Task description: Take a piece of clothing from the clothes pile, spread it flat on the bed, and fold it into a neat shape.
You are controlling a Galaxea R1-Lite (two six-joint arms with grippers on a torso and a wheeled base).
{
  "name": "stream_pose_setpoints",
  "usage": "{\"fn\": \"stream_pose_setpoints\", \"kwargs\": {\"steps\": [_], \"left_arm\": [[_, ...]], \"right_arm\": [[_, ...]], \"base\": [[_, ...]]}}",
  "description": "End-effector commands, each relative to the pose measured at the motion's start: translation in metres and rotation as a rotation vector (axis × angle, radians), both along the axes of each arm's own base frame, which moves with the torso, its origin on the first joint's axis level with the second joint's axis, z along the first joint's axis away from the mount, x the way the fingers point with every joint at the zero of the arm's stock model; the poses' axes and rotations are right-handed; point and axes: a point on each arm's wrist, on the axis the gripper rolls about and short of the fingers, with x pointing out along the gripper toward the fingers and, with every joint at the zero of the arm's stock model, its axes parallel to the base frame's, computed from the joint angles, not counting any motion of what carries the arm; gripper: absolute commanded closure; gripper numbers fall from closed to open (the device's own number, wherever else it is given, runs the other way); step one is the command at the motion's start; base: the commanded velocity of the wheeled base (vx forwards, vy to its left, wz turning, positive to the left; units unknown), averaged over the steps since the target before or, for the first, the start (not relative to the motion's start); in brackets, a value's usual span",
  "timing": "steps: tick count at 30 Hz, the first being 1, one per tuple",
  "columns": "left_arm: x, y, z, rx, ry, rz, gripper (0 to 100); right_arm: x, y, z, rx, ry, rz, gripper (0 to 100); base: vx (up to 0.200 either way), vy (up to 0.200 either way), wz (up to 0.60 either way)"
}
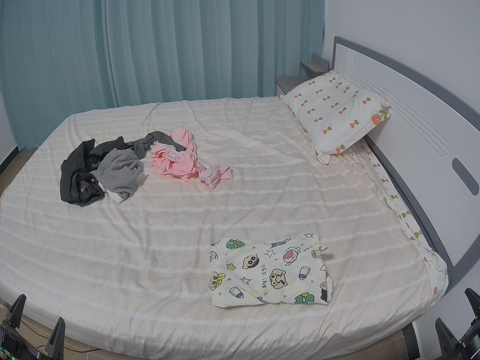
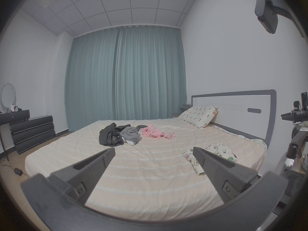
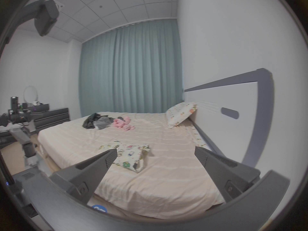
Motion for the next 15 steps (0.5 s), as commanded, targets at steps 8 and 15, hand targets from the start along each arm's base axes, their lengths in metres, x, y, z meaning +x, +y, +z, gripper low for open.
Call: {"fn": "stream_pose_setpoints", "kwargs": {"steps": [8,15], "left_arm": [[0.0008,0.0002,-0.0058,0.0,0.01,0.011,0],[0.0009,0.0001,-0.0057,-0.003,0.012,0.009,0]], "right_arm": [[0.0011,-0.0049,-0.0006,-0.019,-0.032,-0.218,0],[0.001,-0.0054,-0.0005,-0.064,-0.035,-0.239,0]], "base": [[0.0,0.0,0.0],[0.0,0.0,0.0]]}}
